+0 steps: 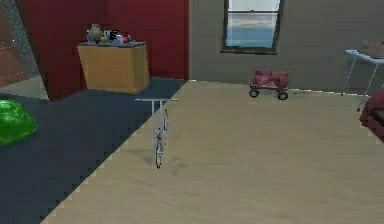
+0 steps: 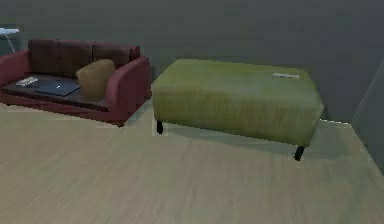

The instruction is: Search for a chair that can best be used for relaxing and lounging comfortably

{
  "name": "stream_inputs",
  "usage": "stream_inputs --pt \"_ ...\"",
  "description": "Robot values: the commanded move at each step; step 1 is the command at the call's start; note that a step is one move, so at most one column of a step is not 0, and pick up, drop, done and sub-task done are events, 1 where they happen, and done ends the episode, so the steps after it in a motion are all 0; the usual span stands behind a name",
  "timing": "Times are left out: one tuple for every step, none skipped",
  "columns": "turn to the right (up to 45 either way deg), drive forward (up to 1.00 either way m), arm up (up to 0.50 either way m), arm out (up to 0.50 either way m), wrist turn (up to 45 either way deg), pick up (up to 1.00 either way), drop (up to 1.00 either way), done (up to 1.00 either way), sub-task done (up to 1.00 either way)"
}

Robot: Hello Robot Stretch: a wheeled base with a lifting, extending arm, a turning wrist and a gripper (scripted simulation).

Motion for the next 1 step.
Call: stream_inputs --pt "-33.0 0.0 0.0 0.0 0.0 0.0 0.0 0.0 0.0"
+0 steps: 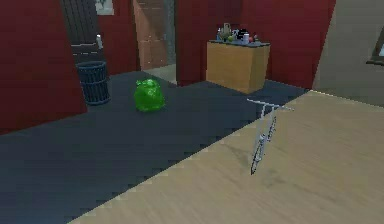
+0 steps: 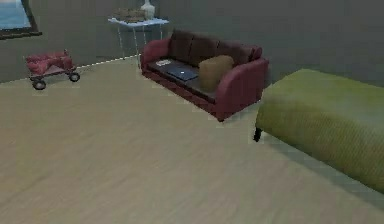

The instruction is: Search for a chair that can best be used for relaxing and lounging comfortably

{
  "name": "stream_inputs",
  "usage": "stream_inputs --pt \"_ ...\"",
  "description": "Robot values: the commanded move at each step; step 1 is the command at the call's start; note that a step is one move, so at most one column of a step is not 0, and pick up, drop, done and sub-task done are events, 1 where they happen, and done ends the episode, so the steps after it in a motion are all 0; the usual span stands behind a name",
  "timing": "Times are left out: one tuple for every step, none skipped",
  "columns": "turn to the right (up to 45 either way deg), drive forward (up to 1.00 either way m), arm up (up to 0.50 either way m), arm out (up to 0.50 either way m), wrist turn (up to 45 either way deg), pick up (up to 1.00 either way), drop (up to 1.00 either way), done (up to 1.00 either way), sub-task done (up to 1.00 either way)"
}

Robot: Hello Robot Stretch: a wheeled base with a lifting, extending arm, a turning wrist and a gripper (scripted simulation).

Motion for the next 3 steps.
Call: stream_inputs --pt "0.0 1.0 0.0 0.0 0.0 0.0 0.0 0.0 0.0" --pt "-3.0 0.0 0.0 0.0 0.0 0.0 0.0 0.0 0.0" --pt "0.0 1.0 0.0 0.0 0.0 0.0 0.0 0.0 0.0"
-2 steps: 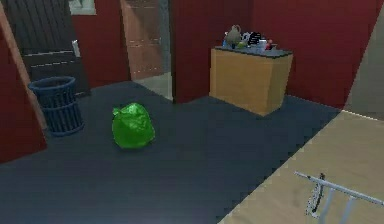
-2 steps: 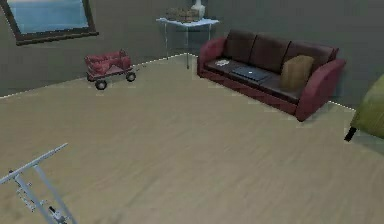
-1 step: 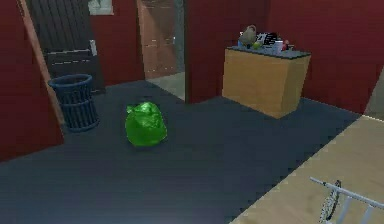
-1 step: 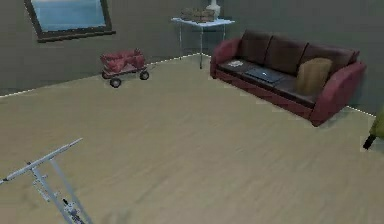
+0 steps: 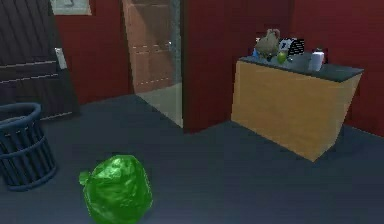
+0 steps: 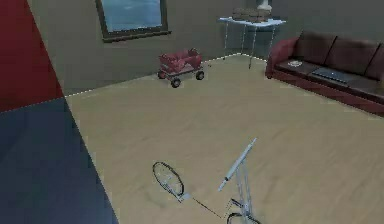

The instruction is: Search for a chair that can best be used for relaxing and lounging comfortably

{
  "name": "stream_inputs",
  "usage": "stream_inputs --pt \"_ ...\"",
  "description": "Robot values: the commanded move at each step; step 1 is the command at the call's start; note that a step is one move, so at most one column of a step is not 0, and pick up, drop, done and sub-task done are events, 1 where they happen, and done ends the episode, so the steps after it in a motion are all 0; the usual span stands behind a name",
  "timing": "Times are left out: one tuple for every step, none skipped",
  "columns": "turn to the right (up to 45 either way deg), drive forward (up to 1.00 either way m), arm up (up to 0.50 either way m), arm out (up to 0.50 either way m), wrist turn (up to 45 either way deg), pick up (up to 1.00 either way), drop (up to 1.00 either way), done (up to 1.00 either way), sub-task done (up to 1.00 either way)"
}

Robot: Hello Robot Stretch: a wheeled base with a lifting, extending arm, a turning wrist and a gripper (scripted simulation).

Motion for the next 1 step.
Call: stream_inputs --pt "0.0 1.0 0.0 0.0 0.0 0.0 0.0 0.0 0.0"
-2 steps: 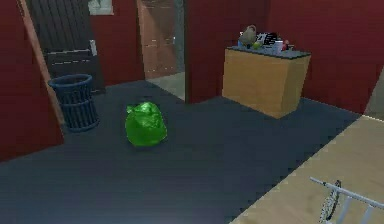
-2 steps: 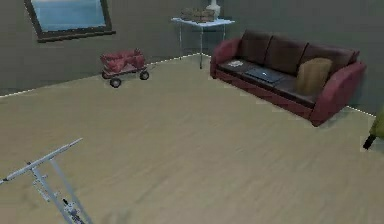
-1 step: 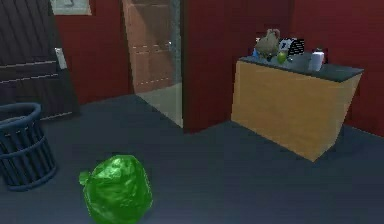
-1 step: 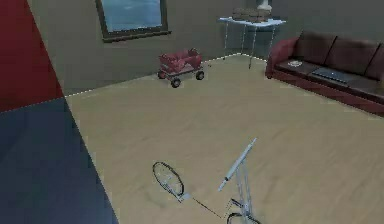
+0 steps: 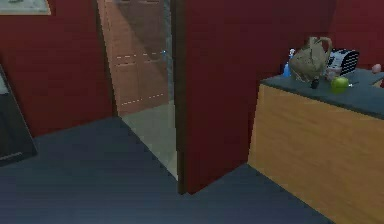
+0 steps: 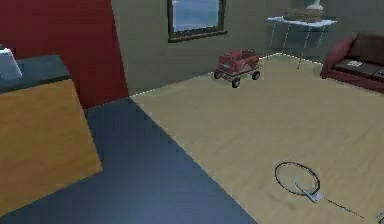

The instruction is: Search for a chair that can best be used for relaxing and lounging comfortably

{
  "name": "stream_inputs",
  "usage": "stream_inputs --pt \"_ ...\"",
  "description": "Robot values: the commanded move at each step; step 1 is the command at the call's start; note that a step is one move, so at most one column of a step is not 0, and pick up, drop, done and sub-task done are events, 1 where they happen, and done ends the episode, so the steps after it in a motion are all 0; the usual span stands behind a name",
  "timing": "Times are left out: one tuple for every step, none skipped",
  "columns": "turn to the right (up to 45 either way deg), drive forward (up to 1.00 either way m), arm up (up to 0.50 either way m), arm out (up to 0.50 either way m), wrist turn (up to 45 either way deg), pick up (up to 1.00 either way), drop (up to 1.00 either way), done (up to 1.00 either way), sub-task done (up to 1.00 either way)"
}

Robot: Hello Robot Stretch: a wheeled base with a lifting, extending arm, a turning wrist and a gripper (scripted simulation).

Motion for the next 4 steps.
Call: stream_inputs --pt "0.0 0.4 0.0 0.0 0.0 0.0 0.0 0.0 0.0" --pt "-30.0 0.0 0.0 0.0 0.0 0.0 0.0 0.0 0.0" --pt "0.0 0.95 0.0 0.0 0.0 0.0 0.0 0.0 0.0" --pt "9.0 0.0 0.0 0.0 0.0 0.0 0.0 0.0 0.0"
